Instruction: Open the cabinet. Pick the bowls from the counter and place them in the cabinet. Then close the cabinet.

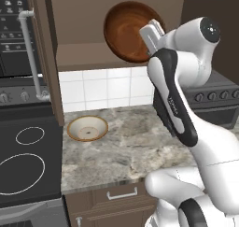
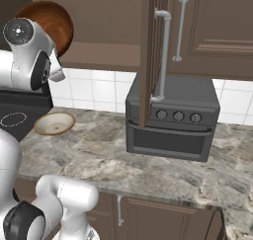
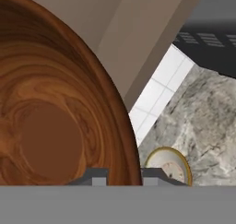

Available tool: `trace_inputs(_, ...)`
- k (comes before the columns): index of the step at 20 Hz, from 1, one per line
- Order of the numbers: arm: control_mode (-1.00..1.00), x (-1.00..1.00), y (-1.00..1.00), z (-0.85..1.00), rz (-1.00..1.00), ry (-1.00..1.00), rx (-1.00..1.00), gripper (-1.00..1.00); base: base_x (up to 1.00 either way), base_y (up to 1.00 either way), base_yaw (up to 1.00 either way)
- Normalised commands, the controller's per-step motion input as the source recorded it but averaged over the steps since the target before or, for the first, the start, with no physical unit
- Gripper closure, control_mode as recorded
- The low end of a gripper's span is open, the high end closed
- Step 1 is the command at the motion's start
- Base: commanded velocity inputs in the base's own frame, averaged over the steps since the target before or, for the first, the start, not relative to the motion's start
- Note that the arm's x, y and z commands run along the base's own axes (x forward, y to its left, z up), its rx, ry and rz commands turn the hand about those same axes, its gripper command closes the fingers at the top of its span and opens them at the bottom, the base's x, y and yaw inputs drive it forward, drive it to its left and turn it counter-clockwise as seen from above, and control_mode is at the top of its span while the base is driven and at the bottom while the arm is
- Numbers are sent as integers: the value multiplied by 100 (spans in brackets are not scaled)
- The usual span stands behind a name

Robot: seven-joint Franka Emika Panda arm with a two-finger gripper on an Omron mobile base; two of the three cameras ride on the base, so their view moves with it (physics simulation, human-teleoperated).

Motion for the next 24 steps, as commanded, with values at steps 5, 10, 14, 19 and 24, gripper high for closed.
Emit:
trace_inputs(5,-100,26,7,-32,0,-10,0,100,0,0,0)
trace_inputs(10,-100,31,9,-18,0,-10,0,100,0,0,0)
trace_inputs(14,-100,38,6,-3,0,-3,0,100,0,0,0)
trace_inputs(19,-100,46,6,0,0,0,0,100,0,0,0)
trace_inputs(24,-100,43,12,0,0,0,0,100,0,0,0)
